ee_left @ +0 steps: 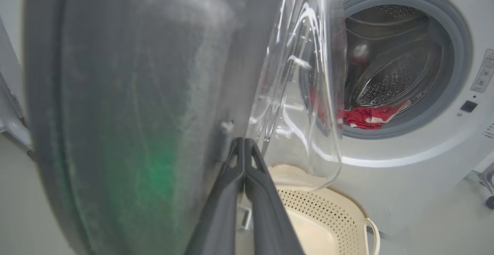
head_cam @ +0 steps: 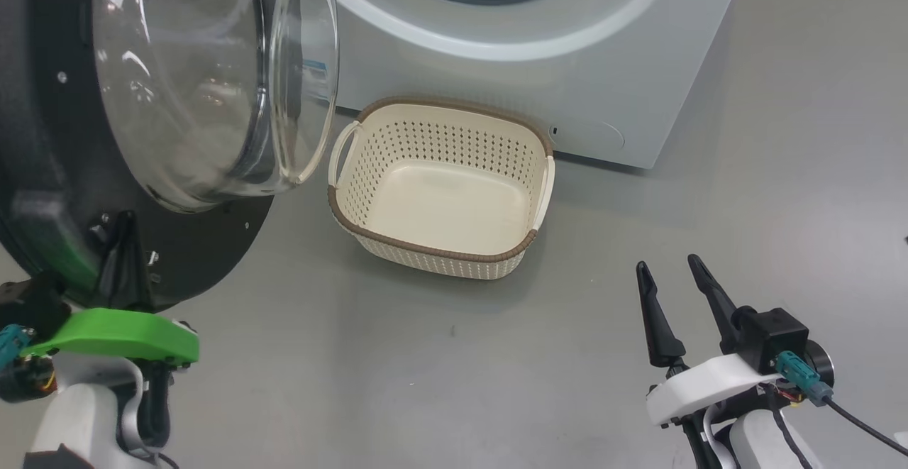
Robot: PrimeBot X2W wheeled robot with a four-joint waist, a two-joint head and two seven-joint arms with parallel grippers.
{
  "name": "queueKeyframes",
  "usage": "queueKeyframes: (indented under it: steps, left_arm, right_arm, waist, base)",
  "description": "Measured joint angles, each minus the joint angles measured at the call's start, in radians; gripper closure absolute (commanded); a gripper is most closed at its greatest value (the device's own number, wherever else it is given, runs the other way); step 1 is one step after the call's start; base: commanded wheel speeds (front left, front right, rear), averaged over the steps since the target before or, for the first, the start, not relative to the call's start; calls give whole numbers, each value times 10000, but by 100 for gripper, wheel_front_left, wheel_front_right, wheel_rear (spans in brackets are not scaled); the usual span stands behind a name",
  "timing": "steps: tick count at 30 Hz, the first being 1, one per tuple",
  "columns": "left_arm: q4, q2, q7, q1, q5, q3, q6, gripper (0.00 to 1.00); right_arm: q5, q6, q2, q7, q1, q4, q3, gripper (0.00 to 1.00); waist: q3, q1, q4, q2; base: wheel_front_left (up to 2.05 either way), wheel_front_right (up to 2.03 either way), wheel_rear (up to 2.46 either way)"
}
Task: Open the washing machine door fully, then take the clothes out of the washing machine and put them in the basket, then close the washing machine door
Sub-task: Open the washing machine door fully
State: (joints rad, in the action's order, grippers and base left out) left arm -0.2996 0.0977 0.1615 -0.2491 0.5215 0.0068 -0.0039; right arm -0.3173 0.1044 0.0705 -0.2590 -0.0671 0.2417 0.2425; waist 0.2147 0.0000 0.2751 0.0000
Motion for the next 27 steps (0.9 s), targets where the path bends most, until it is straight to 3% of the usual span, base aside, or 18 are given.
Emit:
queueKeyframes:
  steps: [17,27]
  left_arm:
    - [-489,888,261,-941,963,1929,320,100]
    - [-1151,1546,290,-1541,1294,2420,291,100]
  right_arm:
    - [380,2,326,383,-712,-199,305,0]
    - [579,0,560,554,-1010,-376,276,0]
  waist:
    - [1417,0,55,0]
    - [2178,0,-77,0]
  base:
    - [0,0,0]
    - [0,0,0]
